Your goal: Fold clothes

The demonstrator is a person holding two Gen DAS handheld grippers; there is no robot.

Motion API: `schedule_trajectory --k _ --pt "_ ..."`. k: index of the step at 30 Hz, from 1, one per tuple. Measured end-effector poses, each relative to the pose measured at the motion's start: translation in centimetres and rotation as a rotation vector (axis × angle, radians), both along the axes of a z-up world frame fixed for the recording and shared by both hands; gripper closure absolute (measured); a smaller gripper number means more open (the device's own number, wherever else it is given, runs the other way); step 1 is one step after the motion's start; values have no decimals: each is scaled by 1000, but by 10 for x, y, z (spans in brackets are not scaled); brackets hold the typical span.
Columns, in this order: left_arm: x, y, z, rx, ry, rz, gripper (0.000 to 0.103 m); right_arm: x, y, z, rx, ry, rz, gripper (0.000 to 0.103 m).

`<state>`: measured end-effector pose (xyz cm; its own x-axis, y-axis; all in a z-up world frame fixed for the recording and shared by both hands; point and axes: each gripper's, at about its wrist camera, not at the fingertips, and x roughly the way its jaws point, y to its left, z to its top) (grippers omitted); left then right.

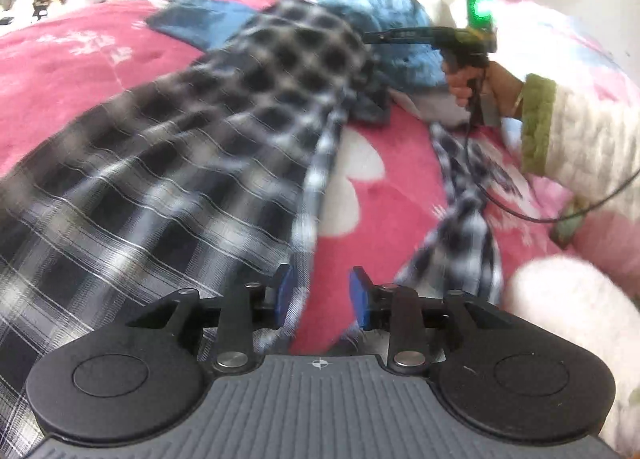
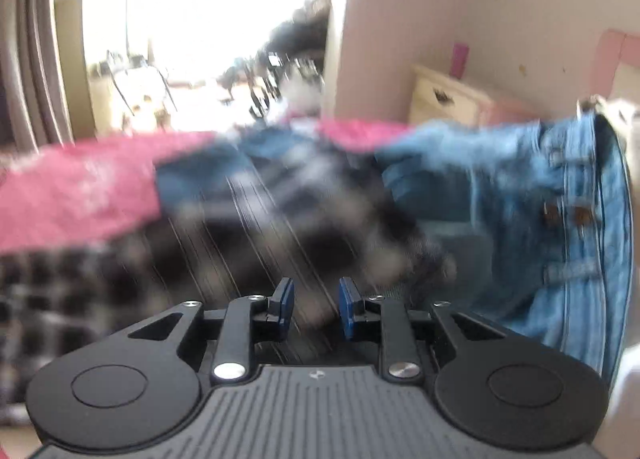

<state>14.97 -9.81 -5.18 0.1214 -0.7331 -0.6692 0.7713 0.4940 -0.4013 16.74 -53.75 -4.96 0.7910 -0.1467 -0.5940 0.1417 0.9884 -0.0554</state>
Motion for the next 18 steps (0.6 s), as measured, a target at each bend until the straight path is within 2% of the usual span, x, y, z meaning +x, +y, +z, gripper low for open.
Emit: schedule_trajectory --k 1,5,7,9,11,14,18 --pt "2 -1 -1 0 1 27 72 5 1 6 4 -18 12 77" --pt "3 5 -6 3 29 127 72 68 13 2 64 -24 57 77" --pt "0 11 -7 6 44 158 72 103 10 -7 137 -13 39 78" --pt "-3 20 -6 15 45 190 72 132 6 -17 154 18 -16 78" --pt "-5 32 -5 25 35 228 72 154 -5 -24 94 29 -127 78" --pt "-2 58 -4 23 52 324 72 155 -28 -12 99 -58 -275 78" --pt "0 106 4 32 50 512 72 138 -49 6 117 -176 -428 76"
